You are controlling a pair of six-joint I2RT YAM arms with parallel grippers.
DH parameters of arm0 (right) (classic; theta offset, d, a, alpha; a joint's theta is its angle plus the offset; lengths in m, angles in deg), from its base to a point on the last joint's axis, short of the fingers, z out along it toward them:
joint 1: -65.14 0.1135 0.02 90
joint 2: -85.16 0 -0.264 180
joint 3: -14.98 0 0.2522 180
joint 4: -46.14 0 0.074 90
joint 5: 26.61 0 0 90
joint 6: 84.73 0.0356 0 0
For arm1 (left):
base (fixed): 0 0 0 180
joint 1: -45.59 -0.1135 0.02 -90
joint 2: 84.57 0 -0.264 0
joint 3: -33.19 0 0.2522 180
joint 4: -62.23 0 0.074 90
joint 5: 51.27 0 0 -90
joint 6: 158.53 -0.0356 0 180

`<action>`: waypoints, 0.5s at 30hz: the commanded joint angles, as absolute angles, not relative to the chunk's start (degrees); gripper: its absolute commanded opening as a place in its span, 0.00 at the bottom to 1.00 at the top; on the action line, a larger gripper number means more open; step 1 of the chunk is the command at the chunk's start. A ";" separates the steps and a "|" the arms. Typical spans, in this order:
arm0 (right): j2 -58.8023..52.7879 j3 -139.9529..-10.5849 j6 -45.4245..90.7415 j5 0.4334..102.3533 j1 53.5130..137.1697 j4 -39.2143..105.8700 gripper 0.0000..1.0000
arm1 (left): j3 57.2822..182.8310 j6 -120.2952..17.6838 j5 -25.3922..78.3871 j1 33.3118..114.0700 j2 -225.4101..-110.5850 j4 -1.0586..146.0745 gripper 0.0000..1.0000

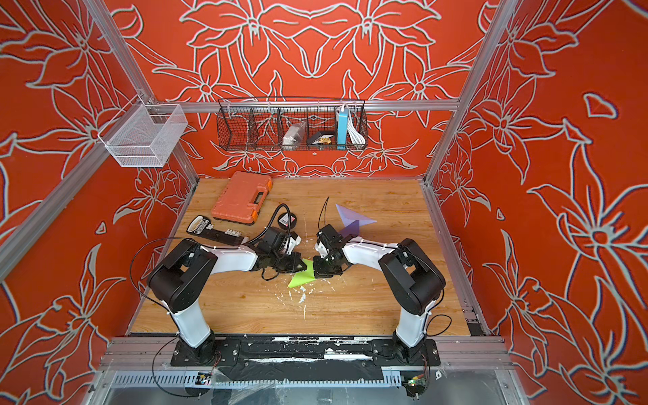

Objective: Fold the square paper diagonally
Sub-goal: Fold the paper at the center of the board.

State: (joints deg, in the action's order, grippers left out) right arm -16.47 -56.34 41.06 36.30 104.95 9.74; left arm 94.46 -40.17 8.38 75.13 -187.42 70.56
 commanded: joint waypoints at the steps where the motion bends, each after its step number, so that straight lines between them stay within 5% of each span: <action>1: -16.43 -58.01 41.79 37.04 105.44 9.74 0.00 | 93.71 -40.95 11.74 75.16 -189.35 75.20 0.00; 15: -16.46 -58.37 43.05 36.76 107.83 10.80 0.00 | 93.89 -40.75 11.55 75.13 -190.04 75.18 0.00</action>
